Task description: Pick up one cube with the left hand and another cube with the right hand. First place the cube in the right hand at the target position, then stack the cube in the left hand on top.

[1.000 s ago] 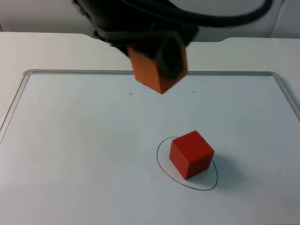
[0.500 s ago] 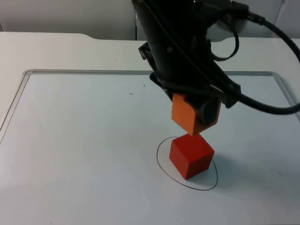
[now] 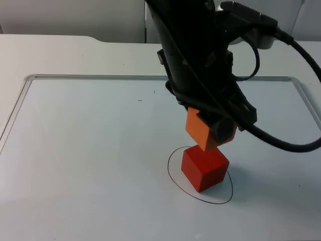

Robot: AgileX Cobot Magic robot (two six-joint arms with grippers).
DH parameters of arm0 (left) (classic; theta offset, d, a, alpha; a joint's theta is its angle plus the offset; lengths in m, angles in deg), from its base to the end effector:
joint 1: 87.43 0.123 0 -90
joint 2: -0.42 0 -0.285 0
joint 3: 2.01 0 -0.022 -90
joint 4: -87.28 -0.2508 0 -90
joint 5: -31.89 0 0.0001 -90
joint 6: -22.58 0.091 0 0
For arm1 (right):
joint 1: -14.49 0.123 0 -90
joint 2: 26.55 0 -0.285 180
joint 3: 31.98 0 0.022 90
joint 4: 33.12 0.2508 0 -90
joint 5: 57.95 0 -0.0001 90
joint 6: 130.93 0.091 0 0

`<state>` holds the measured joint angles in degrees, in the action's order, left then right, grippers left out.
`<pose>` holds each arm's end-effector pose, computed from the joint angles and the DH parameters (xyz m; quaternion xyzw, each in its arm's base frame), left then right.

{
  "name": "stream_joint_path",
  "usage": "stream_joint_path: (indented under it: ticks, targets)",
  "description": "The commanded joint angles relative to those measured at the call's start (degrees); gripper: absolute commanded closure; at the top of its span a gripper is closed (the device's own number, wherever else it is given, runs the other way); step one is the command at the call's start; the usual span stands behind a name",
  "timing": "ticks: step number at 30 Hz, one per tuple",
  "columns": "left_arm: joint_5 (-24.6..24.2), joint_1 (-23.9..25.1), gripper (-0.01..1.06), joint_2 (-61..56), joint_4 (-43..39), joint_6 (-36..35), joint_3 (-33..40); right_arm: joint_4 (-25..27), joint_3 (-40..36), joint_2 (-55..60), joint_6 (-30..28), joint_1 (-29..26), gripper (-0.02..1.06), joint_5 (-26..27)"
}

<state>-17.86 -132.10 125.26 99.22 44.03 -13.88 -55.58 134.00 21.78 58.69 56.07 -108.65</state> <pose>0.2956 -0.3124 0.1938 0.4907 0.8538 -0.1168 0.1285 0.0954 0.0487 0.4408 -0.2442 0.7811 0.0590 0.5716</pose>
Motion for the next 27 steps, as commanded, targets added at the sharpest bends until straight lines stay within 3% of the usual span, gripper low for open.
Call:
stream_joint_path:
  ticks: [1, 9, 27]
  targets:
    - [2.68, -0.40, 0.94, -0.41, 0.86, 0.60, 2.09, -0.27, 0.30, -0.28, -0.52, 0.20, 0.11, -0.01]
    - [7.44, -0.40, 0.94, -0.41, 3.07, 0.60, 3.82, -0.27, 0.30, -0.28, -0.52, 0.20, 0.11, -0.01]
    - [6.32, -0.40, 0.94, 0.15, 2.43, 0.89, 3.82, -0.17, 0.30, -0.28, -0.52, 0.20, 0.11, -0.01]
